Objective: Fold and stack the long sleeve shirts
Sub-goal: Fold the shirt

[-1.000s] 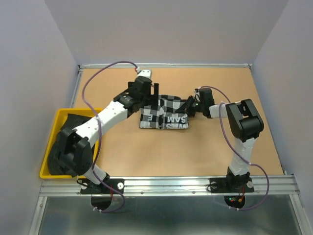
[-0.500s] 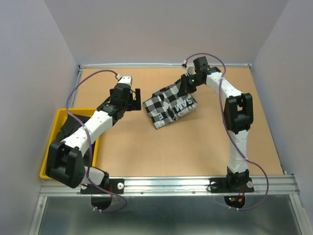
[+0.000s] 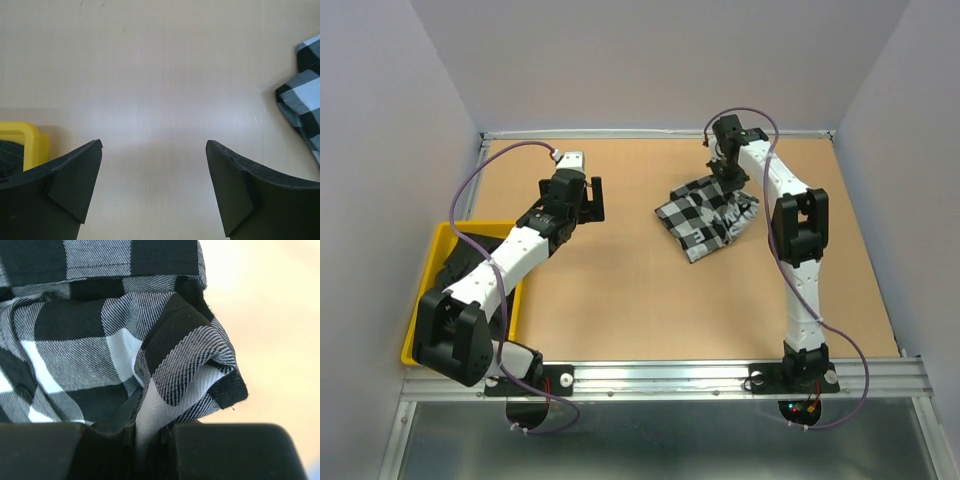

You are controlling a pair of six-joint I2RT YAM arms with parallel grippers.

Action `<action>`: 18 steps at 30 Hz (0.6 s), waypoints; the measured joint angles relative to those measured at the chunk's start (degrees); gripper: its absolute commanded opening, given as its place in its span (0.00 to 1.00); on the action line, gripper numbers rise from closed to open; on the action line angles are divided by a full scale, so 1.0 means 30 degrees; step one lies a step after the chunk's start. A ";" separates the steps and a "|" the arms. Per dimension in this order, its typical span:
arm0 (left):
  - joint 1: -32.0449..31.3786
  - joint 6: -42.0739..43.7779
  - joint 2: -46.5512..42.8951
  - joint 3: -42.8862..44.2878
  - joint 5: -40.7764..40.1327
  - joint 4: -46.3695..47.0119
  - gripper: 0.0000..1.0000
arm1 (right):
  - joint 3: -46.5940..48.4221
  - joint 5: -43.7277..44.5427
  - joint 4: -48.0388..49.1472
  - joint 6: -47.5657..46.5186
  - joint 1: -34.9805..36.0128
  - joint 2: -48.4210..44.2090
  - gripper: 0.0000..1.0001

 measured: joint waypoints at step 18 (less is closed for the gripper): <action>0.0000 -0.0335 0.0262 -0.0007 0.0211 0.0029 0.95 | -0.1071 2.0495 0.6630 -0.7096 -0.1596 -0.4634 0.01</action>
